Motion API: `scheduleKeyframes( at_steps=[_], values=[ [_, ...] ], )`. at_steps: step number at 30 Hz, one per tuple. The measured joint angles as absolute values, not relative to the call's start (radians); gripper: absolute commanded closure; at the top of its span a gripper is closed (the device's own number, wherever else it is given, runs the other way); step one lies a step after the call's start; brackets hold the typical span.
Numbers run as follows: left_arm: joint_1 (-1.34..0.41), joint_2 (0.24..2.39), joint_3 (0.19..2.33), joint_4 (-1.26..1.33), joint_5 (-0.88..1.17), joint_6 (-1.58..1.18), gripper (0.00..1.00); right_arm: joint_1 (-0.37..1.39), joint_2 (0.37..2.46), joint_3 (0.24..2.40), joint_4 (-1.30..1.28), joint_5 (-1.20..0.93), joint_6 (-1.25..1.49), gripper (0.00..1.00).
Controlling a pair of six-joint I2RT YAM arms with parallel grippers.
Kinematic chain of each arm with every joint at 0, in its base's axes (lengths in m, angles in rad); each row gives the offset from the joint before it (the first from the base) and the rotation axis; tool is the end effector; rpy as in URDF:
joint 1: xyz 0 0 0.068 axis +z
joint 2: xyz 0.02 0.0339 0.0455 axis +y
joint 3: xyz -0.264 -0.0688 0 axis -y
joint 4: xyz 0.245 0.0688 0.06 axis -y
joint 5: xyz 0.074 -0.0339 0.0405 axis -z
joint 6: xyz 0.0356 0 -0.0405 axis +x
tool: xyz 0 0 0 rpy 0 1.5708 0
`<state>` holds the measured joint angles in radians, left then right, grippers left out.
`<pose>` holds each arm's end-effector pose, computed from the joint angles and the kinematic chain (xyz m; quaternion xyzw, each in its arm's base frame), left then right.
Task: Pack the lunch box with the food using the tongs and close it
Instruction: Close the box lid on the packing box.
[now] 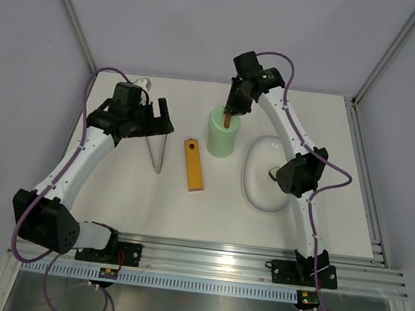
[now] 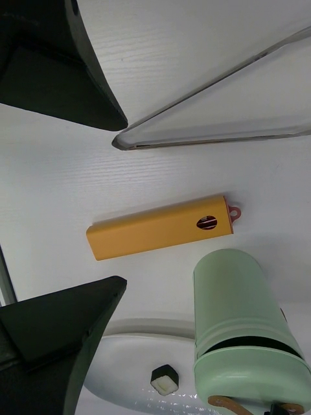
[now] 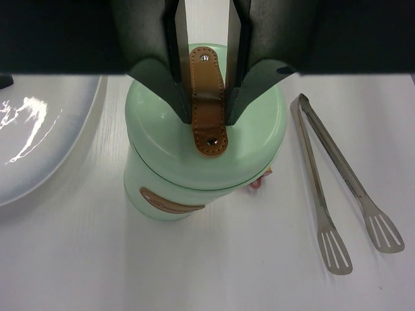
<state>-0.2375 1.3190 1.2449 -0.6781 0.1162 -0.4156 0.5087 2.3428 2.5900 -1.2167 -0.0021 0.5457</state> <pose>0.2739 -0.0706 0.3362 -0.0584 0.9143 -0.1779 0.3592 0.4271 0.2382 0.3304 0.0174 0.9550 0.1499 0.2554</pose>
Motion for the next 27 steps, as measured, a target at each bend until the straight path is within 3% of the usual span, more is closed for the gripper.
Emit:
scheduleKeyframes(
  at_steps=[27],
  values=[
    [-0.237, 1.309, 1.203, -0.680, 0.116, -0.416, 0.01, 0.583, 2.342, 2.652, -1.242, 0.123, 0.513, 1.00]
  ],
)
